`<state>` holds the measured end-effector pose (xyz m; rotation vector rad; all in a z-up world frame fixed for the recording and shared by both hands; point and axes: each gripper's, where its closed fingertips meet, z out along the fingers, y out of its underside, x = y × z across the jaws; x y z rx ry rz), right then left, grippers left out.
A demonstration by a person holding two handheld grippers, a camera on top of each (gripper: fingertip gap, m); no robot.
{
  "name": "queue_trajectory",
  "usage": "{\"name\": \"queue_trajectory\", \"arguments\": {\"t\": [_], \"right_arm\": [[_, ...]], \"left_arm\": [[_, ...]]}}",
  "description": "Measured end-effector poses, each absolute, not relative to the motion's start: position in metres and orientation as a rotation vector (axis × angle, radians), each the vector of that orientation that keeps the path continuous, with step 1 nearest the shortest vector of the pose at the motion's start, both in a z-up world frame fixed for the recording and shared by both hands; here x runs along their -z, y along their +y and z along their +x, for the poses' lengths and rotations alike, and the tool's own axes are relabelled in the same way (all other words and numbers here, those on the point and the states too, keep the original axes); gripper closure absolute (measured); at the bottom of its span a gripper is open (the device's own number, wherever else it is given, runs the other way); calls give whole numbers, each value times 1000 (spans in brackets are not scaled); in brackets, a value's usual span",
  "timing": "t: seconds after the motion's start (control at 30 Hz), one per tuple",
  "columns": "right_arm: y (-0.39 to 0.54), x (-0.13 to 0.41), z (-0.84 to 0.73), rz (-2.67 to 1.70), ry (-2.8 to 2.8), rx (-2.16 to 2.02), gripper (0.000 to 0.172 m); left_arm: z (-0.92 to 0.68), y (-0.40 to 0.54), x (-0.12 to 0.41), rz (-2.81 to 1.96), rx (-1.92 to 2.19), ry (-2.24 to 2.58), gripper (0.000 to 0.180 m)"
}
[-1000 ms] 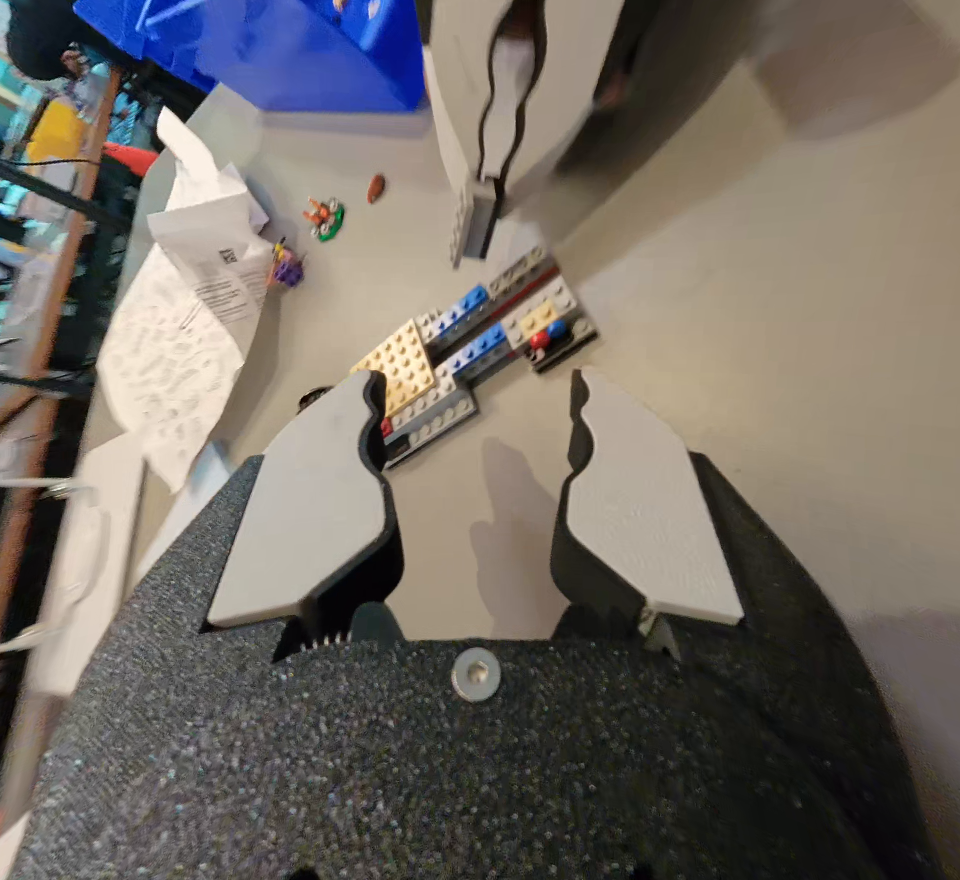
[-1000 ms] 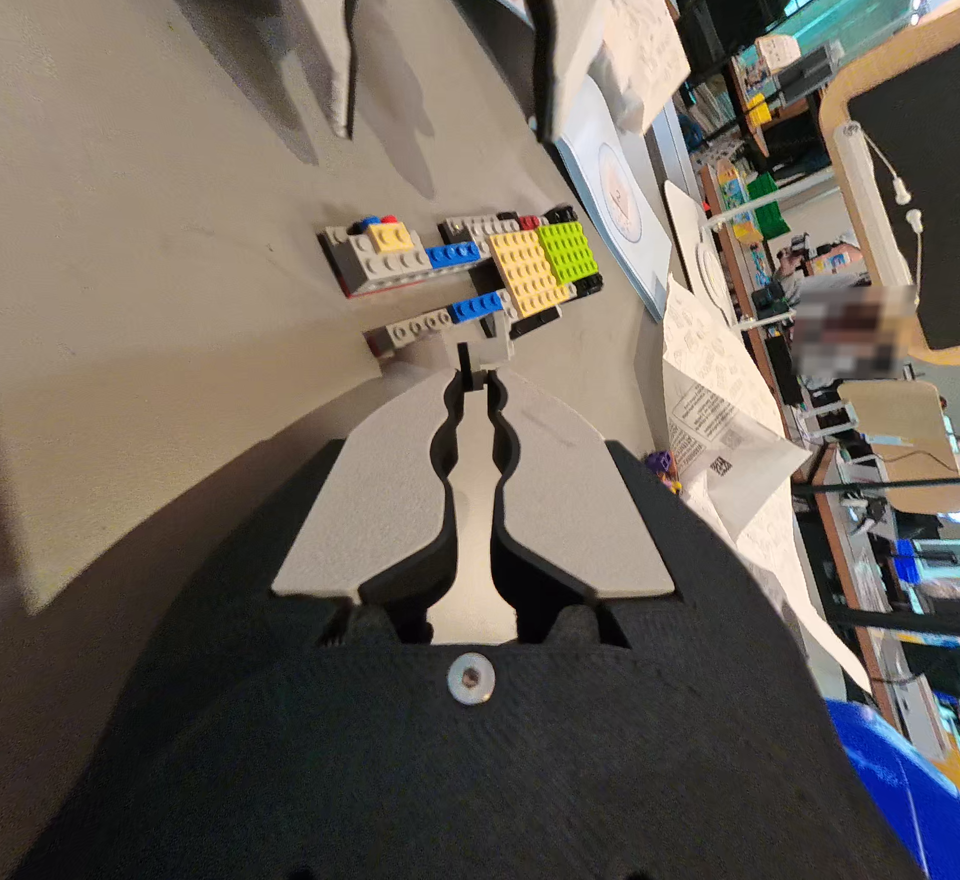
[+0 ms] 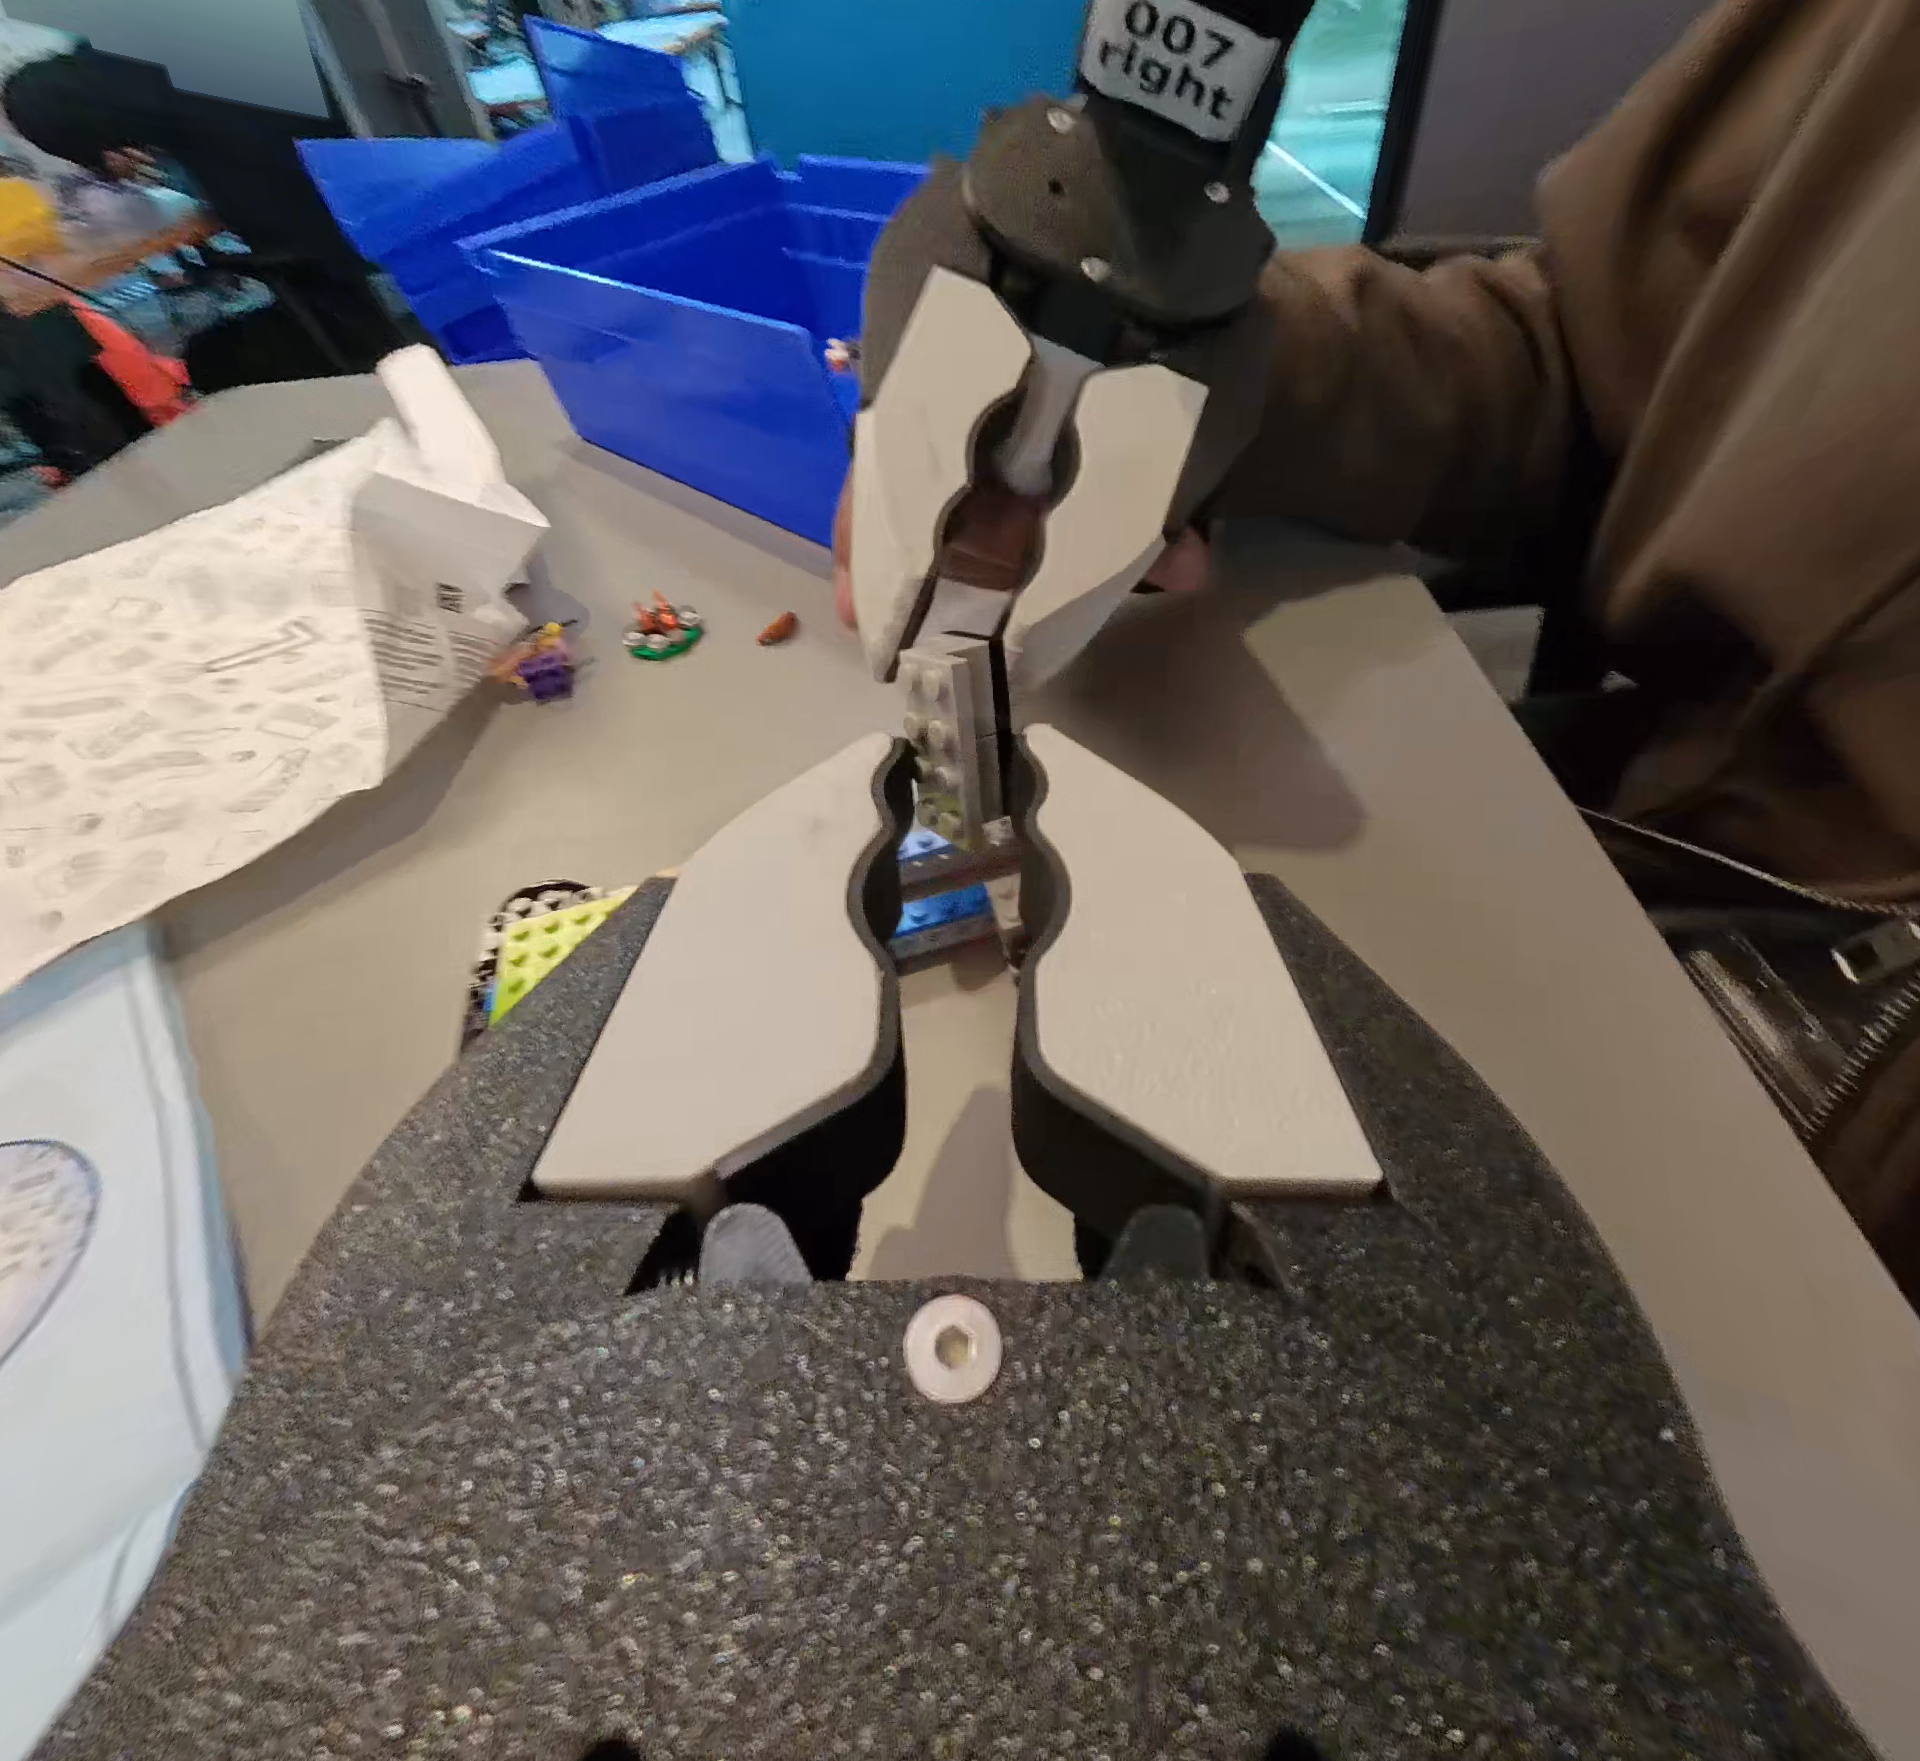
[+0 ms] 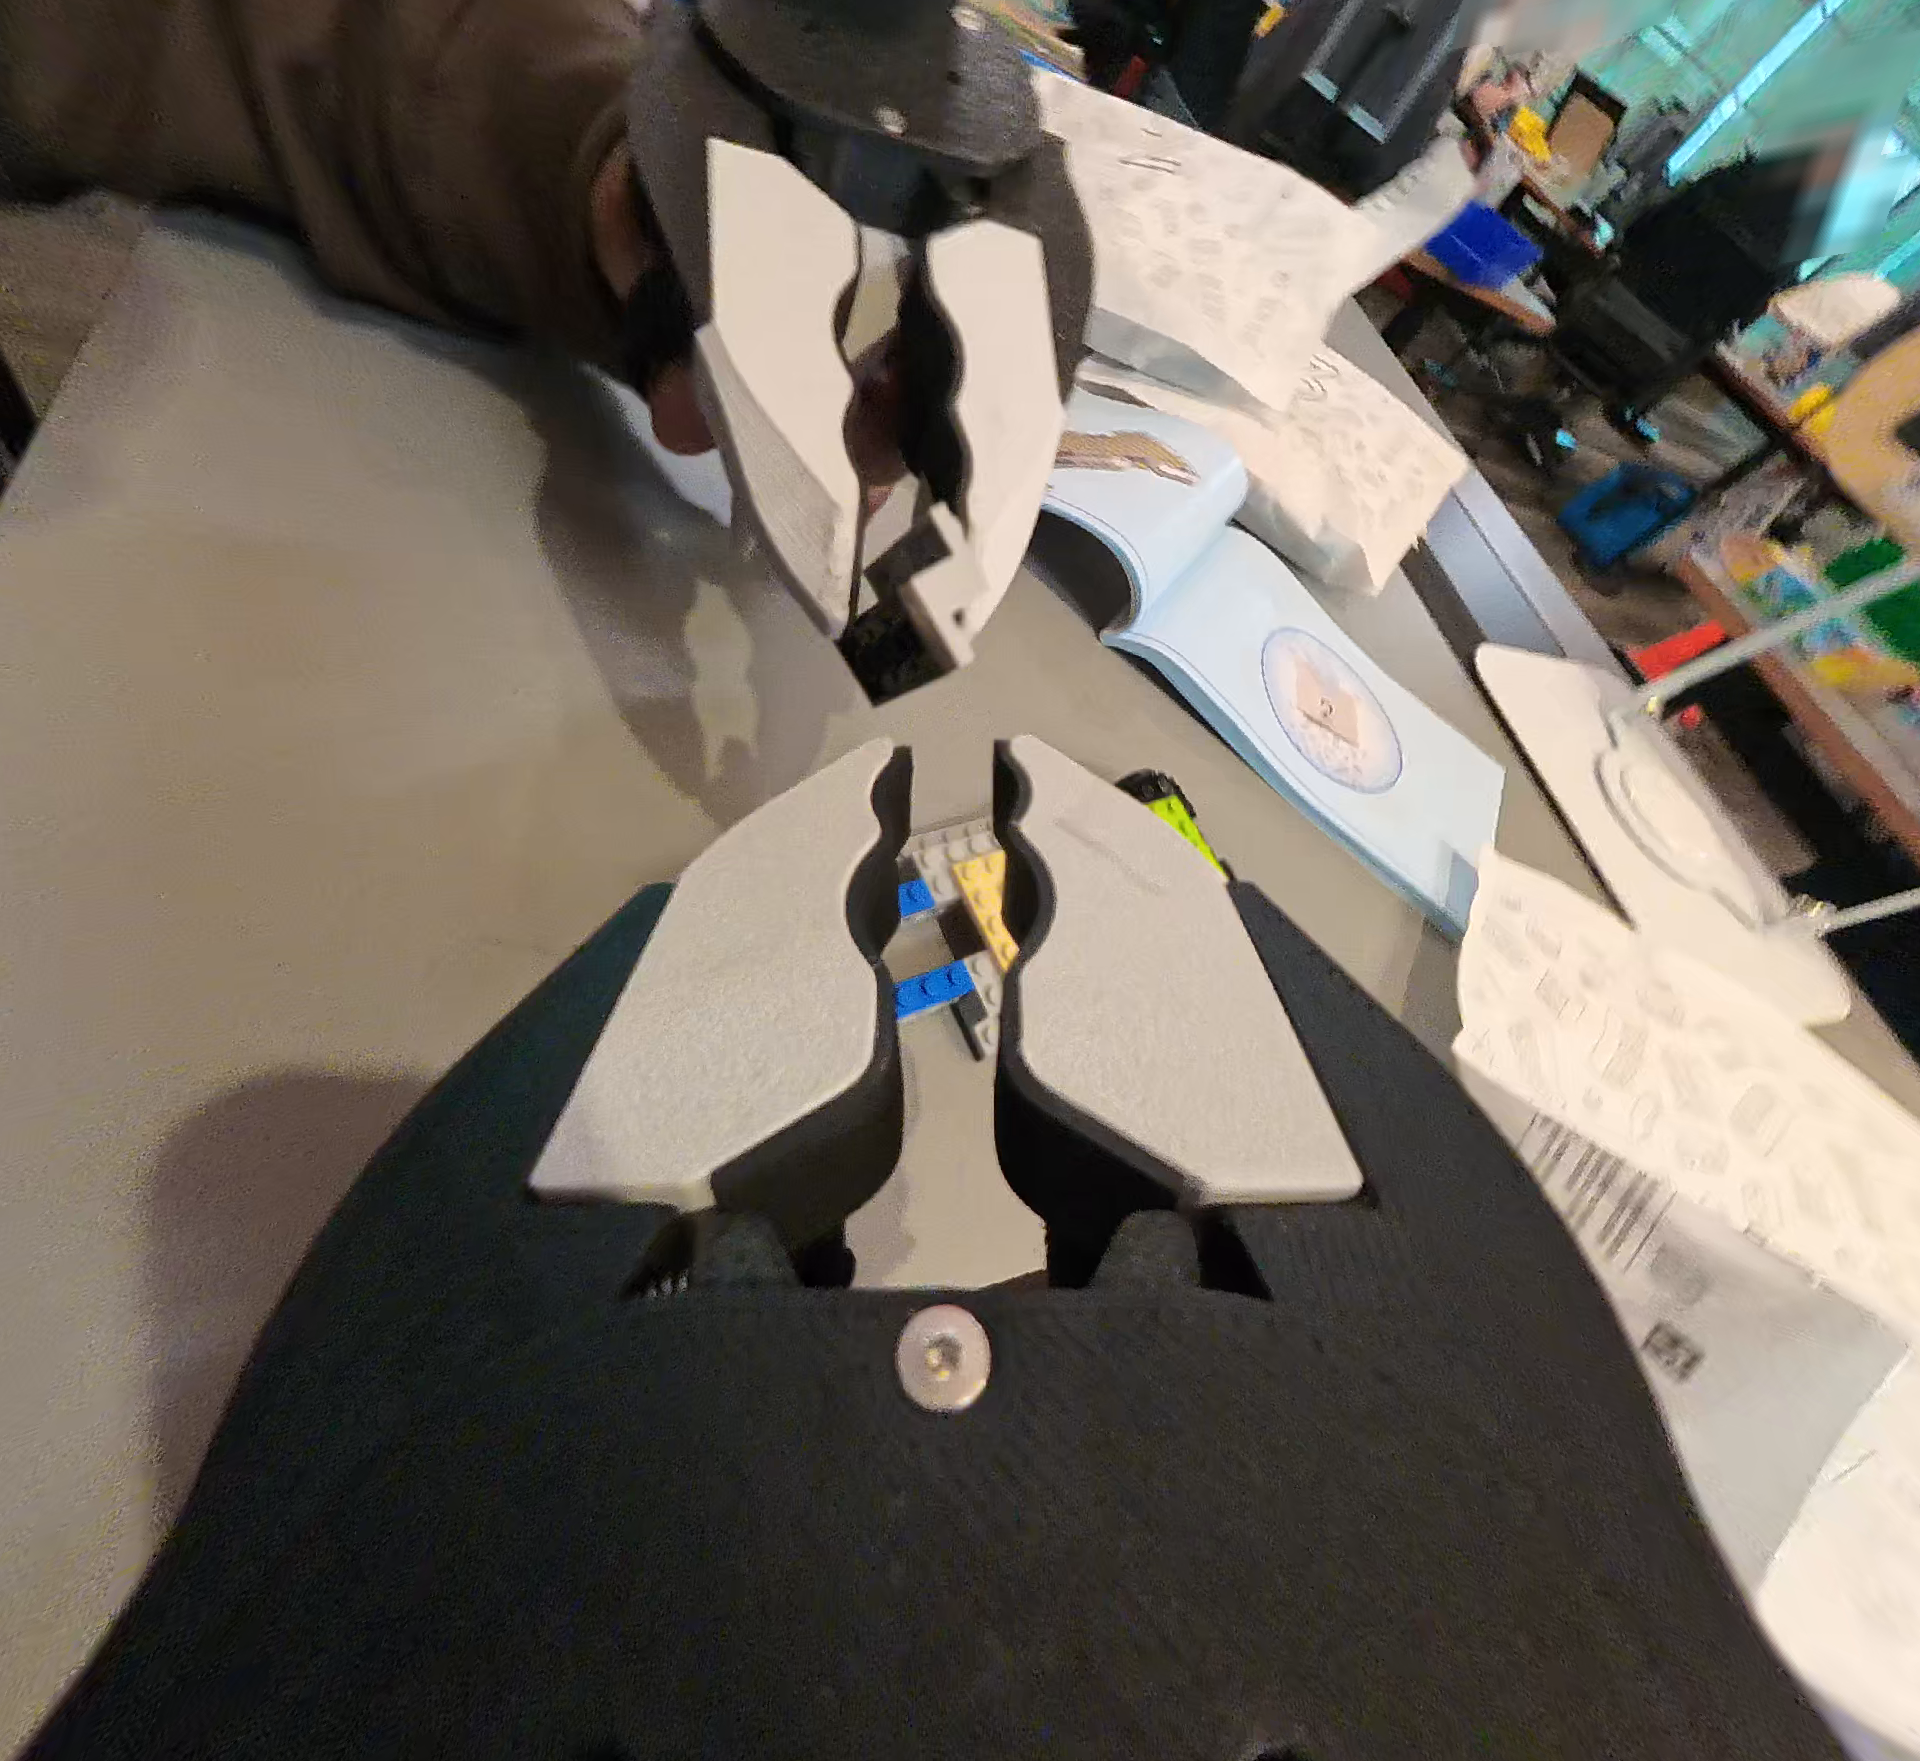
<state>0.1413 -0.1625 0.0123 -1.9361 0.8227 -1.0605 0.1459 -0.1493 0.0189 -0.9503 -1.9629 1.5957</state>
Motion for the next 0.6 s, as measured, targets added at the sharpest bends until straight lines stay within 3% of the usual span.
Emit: {"name": "queue_trajectory", "arguments": {"t": [0.3, 0.6], "right_arm": [[-159, -30, 152, -1564, 1058, 813, 146], [-164, -29, 159, -1510, 1139, 846, 155]], "left_arm": [[156, -166, -26, -984, -1933, -2045, 163], [154, -168, -21, -1008, -1942, -2065, 163]]}}
